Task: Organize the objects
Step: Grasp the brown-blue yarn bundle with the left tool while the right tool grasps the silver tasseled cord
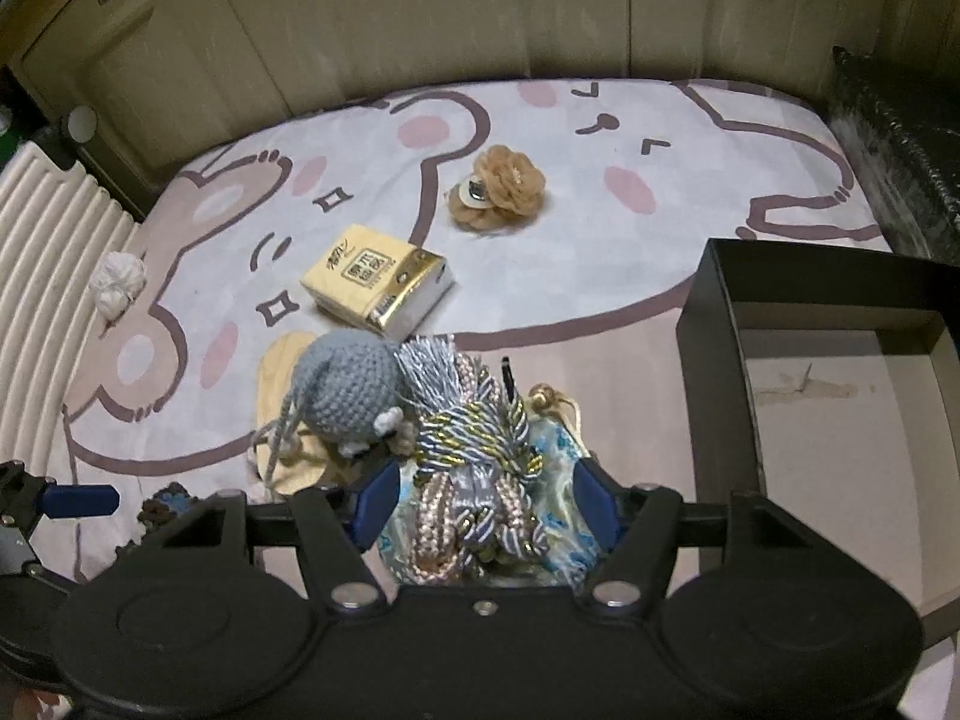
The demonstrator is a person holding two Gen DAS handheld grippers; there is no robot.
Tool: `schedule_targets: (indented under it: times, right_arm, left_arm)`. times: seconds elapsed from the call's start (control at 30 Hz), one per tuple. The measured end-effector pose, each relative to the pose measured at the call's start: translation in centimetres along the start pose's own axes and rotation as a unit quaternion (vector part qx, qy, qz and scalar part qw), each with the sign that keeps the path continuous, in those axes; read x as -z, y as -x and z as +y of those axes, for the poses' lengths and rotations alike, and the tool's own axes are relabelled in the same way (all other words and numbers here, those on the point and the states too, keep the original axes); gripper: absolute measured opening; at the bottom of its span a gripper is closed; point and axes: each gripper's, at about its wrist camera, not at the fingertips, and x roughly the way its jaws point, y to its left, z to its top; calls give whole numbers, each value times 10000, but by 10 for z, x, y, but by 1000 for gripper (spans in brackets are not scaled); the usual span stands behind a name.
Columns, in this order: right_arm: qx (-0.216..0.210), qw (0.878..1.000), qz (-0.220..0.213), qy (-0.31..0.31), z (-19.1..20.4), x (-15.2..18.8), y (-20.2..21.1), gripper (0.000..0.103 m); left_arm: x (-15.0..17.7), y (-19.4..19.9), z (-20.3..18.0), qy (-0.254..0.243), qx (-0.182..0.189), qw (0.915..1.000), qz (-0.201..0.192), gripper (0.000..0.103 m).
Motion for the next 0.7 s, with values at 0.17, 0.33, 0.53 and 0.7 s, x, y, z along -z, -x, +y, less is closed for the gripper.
schedule_targets:
  times: [0.17,0.33,0.53,0.7]
  right_arm:
    - [115,9999,68,97,2,0,-5,64]
    - [19,10000,42,34,0,-3,-5,49]
    - [100,9997,88,190,5,-4,-4,47]
    - [165,9997,103,133,4,-5,-2,47]
  left_arm:
    - [2,-13,4,131,44,9998,175,103]
    - [6,-21,6,164,80,9993,337,103]
    - [4,-20,10,299,161,9985,429,103]
    - [2,-16,11,424,325,9978,404,90]
